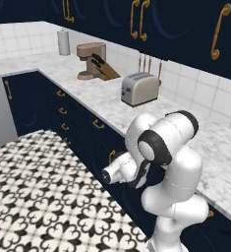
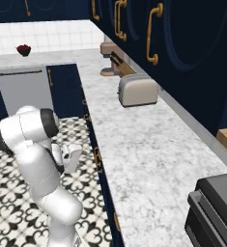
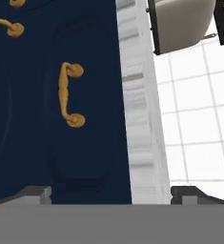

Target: Take a straw from the drawer in front and place it inside the glass cup on the dining counter.

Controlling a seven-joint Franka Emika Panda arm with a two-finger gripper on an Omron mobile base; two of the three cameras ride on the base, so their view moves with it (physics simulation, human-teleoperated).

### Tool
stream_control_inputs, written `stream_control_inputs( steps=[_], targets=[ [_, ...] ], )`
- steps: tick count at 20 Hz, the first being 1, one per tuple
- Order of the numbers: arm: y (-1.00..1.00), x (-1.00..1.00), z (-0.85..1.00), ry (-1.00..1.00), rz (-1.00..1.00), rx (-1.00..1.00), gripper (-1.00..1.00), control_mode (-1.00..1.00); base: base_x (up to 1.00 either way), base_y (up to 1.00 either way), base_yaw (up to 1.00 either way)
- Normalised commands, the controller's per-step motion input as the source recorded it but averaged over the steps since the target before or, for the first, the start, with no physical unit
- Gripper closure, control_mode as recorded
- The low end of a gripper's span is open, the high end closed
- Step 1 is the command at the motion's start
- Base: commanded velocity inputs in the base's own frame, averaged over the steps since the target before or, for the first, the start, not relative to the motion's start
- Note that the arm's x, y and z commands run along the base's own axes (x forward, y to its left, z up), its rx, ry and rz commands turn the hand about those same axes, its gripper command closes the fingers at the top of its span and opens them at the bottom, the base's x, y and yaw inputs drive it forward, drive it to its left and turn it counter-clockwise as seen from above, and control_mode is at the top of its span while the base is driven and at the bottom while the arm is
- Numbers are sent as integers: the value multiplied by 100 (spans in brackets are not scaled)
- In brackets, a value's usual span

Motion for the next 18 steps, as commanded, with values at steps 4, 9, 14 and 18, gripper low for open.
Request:
stream_control_inputs(
  steps=[4, 9, 14, 18],
  targets=[
    [0, 67, -39, -2, 0, -19, -100, -100, 0, 0, 0],
    [0, 69, -24, 0, -2, -13, -100, -100, 0, 0, 0],
    [-12, 62, -7, 0, -5, -5, -100, -100, 0, 0, 0],
    [-30, 53, 0, 1, -1, 0, -100, -100, 0, 0, 0]
  ],
)
